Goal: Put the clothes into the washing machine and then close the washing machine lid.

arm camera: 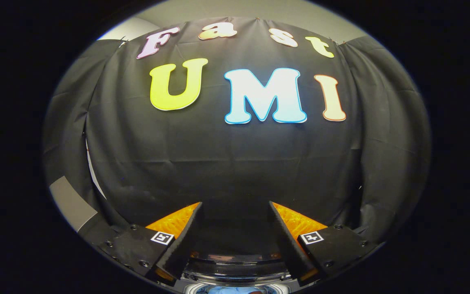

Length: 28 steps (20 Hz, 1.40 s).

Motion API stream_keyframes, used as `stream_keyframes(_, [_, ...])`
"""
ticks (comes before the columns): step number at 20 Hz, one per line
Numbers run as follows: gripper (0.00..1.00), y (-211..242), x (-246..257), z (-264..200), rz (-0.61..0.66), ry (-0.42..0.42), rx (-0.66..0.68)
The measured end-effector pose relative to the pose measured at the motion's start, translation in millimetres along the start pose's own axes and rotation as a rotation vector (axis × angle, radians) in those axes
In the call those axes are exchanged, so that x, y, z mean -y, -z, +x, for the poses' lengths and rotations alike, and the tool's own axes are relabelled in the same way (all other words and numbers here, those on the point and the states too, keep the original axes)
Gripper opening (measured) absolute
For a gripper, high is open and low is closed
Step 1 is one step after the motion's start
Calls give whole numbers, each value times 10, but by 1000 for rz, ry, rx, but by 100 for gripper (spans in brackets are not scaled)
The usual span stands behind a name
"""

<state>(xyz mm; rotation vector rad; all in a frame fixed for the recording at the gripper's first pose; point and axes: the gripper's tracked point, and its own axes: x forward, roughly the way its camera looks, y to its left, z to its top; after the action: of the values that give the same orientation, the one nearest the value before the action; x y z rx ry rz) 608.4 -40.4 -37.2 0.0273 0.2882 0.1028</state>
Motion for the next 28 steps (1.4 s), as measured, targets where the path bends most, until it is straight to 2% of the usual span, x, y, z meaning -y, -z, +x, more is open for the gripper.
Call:
stream_keyframes(4, [97,220,25,17,37,5,-43])
stream_keyframes(9, [97,203,20,-57,26,6,-2])
stream_keyframes(17, [97,248,7,-425,19,-1,88])
stream_keyframes(28, [97,474,-2,-920,10,4,83])
